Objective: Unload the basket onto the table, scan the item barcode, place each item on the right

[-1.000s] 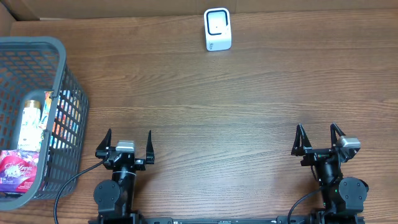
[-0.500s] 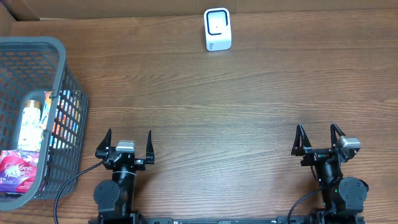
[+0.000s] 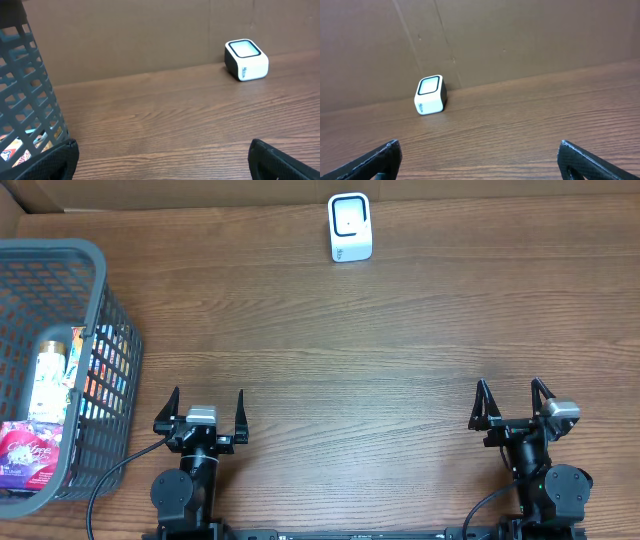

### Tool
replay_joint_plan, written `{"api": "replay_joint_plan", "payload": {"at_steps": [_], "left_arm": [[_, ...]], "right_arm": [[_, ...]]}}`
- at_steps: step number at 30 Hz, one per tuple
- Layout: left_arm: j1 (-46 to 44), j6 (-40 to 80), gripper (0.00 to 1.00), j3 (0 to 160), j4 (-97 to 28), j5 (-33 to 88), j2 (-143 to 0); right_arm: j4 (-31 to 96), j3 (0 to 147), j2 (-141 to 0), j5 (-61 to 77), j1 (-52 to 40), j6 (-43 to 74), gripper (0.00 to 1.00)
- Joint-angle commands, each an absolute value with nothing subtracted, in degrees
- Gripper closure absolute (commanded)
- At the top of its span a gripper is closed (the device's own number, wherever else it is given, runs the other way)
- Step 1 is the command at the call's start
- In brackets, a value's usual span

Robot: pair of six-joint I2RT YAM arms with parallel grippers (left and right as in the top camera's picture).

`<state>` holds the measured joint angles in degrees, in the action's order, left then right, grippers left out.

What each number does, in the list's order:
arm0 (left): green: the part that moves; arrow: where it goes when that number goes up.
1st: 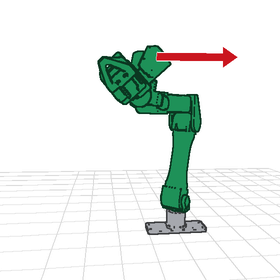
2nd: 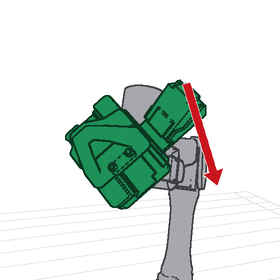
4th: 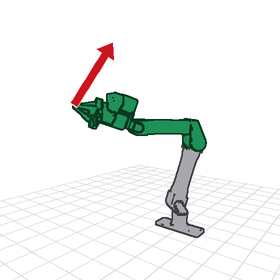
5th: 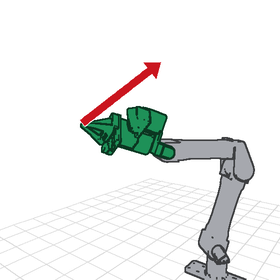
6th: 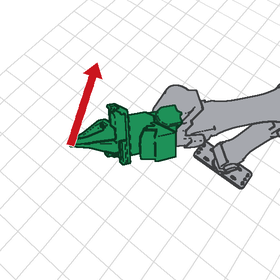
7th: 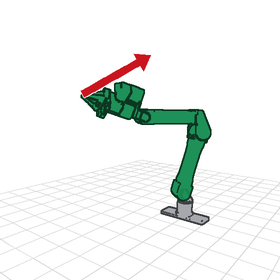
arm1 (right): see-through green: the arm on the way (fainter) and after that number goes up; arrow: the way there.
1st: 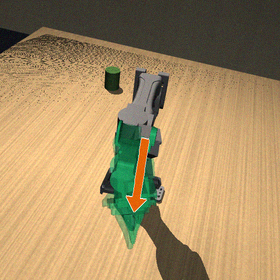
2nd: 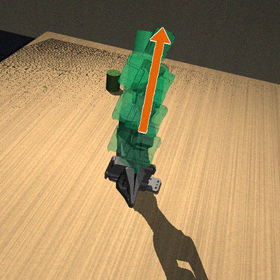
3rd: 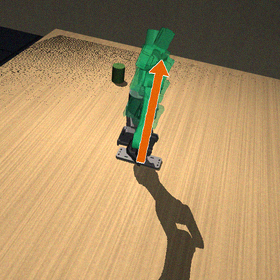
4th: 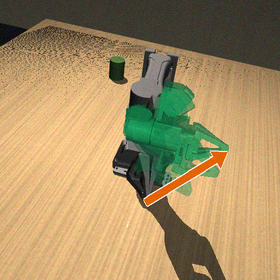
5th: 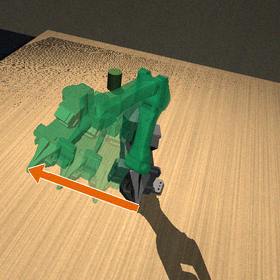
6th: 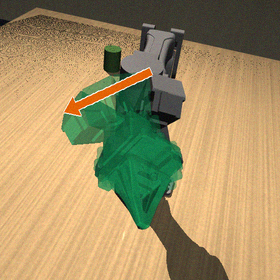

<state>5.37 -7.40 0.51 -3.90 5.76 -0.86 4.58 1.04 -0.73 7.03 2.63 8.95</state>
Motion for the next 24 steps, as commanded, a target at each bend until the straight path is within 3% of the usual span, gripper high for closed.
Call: {"api": "replay_joint_plan", "payload": {"at_steps": [1,12,24], "left_arm": [[5.7,-6.0,0.00,0.3,-3.9,5.8,-0.3],[5.6,-3.6,0.00,0.8,0.1,28.3,-0.3],[5.6,-1.5,0.00,16.5,-16.2,30.1,-0.4]], "right_arm": [[4.3,0.4,-0.2,6.5,2.7,8.5,0.00],[4.3,0.4,-0.2,6.5,2.7,8.5,0.00],[4.3,0.4,-0.2,6.5,2.7,8.5,0.00]]}}
